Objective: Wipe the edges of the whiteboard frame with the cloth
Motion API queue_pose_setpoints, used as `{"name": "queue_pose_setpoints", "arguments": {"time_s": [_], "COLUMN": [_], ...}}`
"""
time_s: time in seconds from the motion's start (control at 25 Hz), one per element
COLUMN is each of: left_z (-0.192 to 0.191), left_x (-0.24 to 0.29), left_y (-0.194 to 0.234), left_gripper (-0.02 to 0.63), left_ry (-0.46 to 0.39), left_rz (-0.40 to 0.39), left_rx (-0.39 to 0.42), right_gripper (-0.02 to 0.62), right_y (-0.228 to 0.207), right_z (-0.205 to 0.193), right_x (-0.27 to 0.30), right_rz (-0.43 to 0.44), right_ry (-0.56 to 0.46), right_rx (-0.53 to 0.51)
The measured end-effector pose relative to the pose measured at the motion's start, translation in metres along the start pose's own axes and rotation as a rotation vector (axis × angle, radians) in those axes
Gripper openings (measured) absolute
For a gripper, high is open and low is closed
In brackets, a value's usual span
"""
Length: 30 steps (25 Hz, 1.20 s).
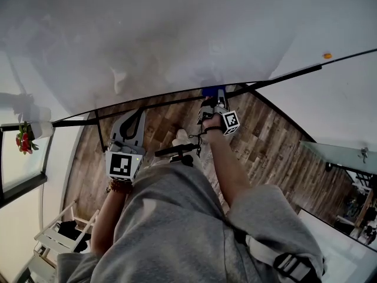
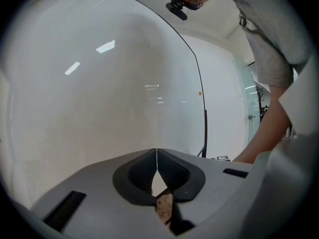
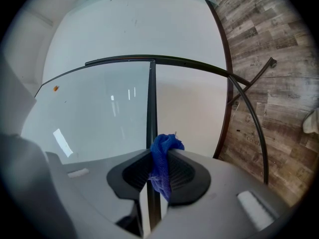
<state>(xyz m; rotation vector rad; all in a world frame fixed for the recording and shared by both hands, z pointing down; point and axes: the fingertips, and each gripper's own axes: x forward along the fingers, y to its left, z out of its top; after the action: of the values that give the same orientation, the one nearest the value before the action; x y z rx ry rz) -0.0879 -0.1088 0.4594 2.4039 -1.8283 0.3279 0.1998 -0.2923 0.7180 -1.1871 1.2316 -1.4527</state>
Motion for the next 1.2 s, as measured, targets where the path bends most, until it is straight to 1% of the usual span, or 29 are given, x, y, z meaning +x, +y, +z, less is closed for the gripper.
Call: {"name": "queue_pose_setpoints", "arguments": {"time_s": [0.2, 0.44, 0.52, 0.6, 0.92, 1.04, 1.2], "left_z": [0.005, 0.006, 0.01, 0.011, 0.009, 0.012, 0.007], "left_x": [-0.006, -0.011, -0.009, -0.007, -0.006, -0.003, -0.002], "left_y": [0.01, 0.02, 0.02, 0.02, 0.036, 0.04, 0.044], "left_gripper": [0.012, 0.012, 0.012, 0.012, 0.012, 0.012, 0.012], "left_ry": [-0.013, -0.019, -0.023, -0.019, -0.003, -0.006, 0.007], "left_rz": [0.029, 0.038, 0.04, 0.042, 0.031, 0.021, 0.009], "left_rx": [-0.008, -0.014, -0.014, -0.013, -0.003, 0.008, 0.011], "right_gripper": [0.087, 0.087, 0.087, 0.087, 0.087, 0.086, 0.086], "right_y": [-0.002, -0.004, -0.003, -0.008, -0.019, -0.022, -0.024], "right_z": [-0.008, -0.029, -0.03, -0.027, -0.04, -0.044, -0.051], "right_x": [-0.003, -0.008, -0.009, -0.008, -0.01, -0.01, -0.012], "right_rz": [-0.005, -0.03, -0.041, -0.033, -0.039, -0.038, -0.042], "right_ry": [-0.017, 0.007, 0.002, -0.004, -0.019, -0.03, -0.042], "right_rx": [0.016, 0.024, 0.027, 0.025, 0.051, 0.044, 0.054]}}
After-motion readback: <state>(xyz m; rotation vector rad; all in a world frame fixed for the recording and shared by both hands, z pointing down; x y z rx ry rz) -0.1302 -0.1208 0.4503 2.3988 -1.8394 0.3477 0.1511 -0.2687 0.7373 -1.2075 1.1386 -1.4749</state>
